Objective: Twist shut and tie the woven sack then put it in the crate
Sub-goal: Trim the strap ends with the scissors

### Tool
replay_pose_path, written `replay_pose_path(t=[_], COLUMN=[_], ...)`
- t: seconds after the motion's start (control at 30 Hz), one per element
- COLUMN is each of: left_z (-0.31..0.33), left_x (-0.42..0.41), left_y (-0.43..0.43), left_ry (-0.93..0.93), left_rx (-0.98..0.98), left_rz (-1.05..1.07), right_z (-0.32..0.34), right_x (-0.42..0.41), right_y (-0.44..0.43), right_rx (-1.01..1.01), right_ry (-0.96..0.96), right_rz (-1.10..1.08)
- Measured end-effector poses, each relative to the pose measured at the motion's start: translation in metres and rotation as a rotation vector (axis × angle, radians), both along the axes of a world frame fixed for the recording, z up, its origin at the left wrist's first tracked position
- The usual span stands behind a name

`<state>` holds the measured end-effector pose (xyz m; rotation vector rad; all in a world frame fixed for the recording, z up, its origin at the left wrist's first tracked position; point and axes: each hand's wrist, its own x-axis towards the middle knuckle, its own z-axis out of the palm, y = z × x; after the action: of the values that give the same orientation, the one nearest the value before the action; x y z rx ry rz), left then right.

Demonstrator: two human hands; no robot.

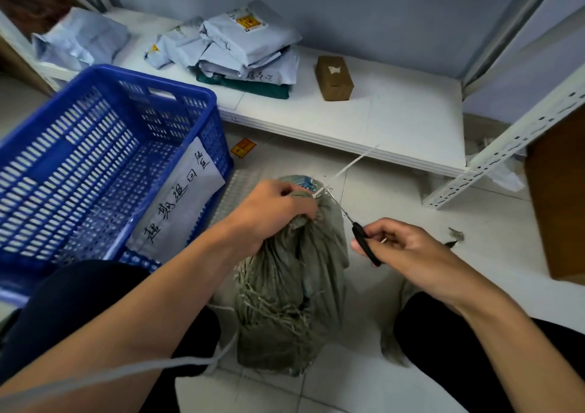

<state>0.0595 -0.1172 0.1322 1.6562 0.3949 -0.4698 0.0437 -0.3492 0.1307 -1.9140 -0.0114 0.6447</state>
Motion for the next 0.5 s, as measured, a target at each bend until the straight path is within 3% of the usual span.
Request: replay_pose_path(t=[0.33, 0.5], left_z=[-0.006, -0.001], left_x=[0.013, 0.018], left_y=[-0.004, -0.004], left_ry=[0.292, 0.327], left_rx=[-0.383, -0.417], left_rz=[-0.101, -0.174], right_z=[-0.001, -0.002], right_x=[0.006, 0.006], right_y=[0.011, 0.007], right_rx=[0.063, 0.049], right_ry=[-0.009, 0.000], right_rz=[0.026, 0.041])
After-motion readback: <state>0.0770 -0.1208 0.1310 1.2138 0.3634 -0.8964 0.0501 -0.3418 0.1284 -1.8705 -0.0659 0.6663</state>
